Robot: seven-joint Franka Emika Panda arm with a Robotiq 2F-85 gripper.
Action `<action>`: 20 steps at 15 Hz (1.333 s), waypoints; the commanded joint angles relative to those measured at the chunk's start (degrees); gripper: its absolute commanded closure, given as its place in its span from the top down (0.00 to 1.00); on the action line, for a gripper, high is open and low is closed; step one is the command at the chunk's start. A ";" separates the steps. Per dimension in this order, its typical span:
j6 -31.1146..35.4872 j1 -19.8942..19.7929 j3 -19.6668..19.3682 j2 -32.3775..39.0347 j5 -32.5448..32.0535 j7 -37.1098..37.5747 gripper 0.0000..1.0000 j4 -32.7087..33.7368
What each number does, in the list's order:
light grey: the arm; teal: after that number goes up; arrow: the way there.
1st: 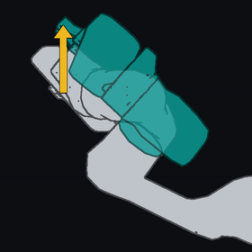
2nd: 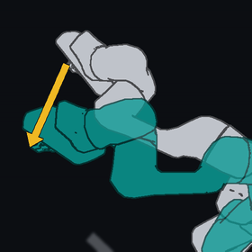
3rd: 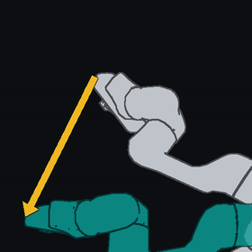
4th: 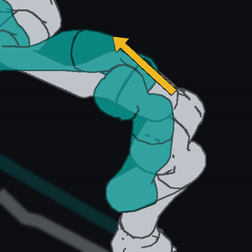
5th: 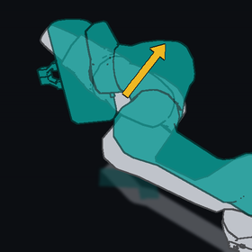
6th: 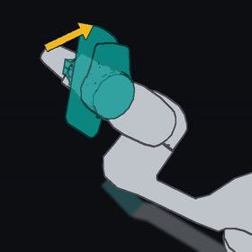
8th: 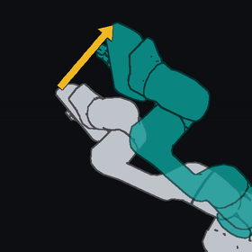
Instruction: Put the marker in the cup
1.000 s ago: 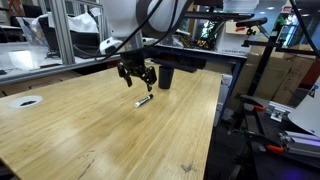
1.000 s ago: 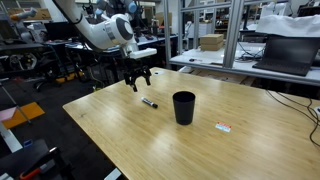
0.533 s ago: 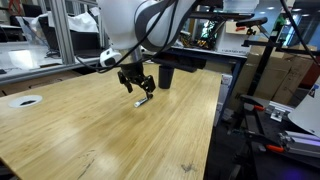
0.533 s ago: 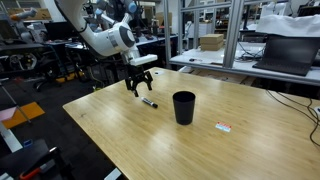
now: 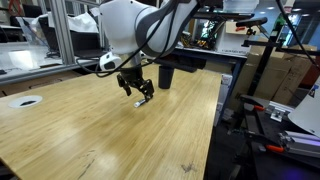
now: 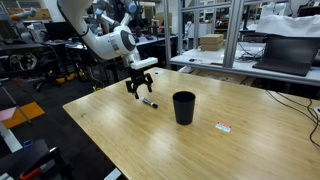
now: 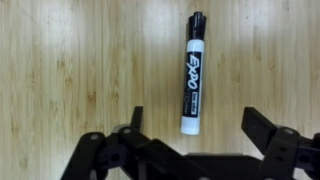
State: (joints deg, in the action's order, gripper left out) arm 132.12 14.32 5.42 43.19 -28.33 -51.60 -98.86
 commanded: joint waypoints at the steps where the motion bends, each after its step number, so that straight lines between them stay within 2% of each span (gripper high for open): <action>1: -0.33 -0.57 0.71 0.15 -0.55 0.31 1.00 0.25; 4: -1.88 -0.56 1.10 1.27 -0.24 -1.02 1.00 1.83; 14: -0.32 -0.44 -0.42 4.96 -0.72 1.96 1.00 3.58; 15: -0.40 -0.48 -0.42 5.50 -0.60 2.05 0.75 4.28; 16: -0.48 -0.45 -0.40 5.46 -0.60 2.18 0.74 4.54; 20: -0.97 -0.42 -0.25 5.76 -0.34 2.20 0.46 6.03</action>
State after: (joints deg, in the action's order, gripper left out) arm 131.99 14.23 4.86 47.39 -28.32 -50.15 -95.21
